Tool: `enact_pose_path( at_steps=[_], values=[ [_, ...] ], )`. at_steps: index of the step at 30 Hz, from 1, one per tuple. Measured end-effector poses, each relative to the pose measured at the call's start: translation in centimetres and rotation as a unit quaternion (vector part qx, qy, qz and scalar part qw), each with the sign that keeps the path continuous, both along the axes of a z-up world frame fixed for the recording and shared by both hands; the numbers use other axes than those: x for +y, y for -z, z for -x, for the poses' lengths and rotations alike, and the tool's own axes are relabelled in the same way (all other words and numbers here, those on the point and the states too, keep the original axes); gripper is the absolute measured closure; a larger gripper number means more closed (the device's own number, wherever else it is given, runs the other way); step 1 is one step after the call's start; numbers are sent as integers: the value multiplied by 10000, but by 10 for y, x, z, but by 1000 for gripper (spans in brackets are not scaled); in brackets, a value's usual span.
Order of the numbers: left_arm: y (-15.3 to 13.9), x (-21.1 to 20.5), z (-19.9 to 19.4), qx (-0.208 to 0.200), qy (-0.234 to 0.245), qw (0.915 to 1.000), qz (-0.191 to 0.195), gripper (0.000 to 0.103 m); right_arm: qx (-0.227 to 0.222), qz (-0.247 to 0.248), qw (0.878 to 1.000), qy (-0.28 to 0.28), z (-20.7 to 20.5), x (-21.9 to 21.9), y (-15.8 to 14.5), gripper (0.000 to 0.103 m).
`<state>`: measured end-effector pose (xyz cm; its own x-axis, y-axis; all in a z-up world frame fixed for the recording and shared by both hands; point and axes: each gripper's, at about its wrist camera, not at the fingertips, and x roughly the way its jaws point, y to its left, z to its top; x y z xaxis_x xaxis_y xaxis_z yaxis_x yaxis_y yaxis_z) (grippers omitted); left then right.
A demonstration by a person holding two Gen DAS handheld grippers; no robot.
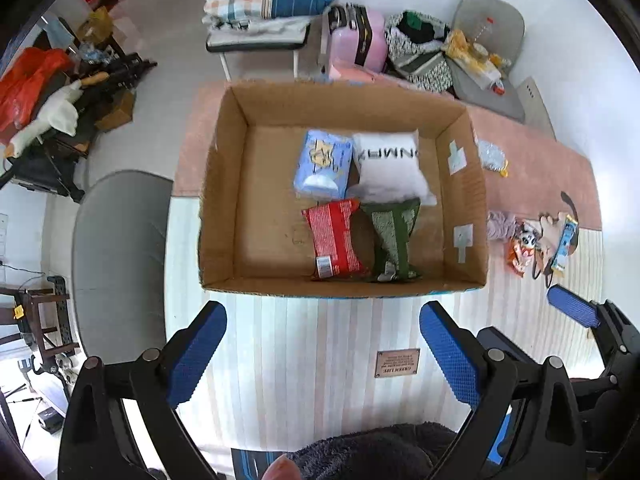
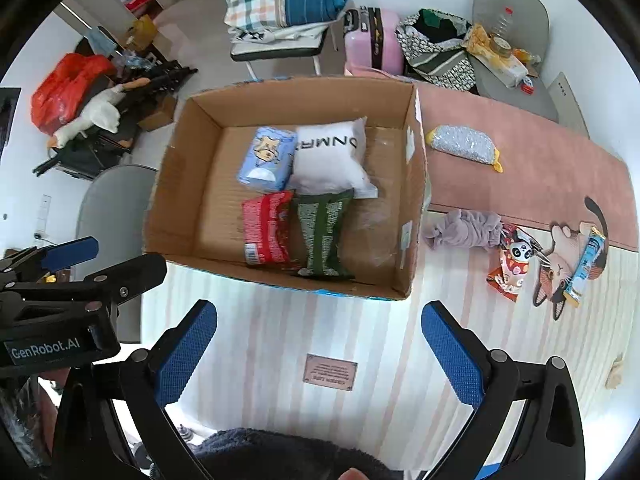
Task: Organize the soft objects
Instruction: 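Grasp the panda snack bag with left tool while right tool grasps grey plush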
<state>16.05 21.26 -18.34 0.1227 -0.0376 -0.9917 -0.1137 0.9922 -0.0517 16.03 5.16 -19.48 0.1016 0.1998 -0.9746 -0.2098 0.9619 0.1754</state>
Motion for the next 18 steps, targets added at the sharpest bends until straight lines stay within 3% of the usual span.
enact_pose_path(
  at_steps=[8, 14, 18],
  values=[
    [-34, -66, -26, -623, 562, 9957, -388, 4, -110, -356, 9983, 451, -2, -52, -13, 0],
    [-13, -155, -63, -580, 1204, 9890, -626, 4, 64, -112, 9904, 1377, -15, -150, 4, 0],
    [19, -227, -84, -211, 1700, 9845, -386, 4, 184, 60, 9779, 2082, -18, -229, 23, 0]
  ],
)
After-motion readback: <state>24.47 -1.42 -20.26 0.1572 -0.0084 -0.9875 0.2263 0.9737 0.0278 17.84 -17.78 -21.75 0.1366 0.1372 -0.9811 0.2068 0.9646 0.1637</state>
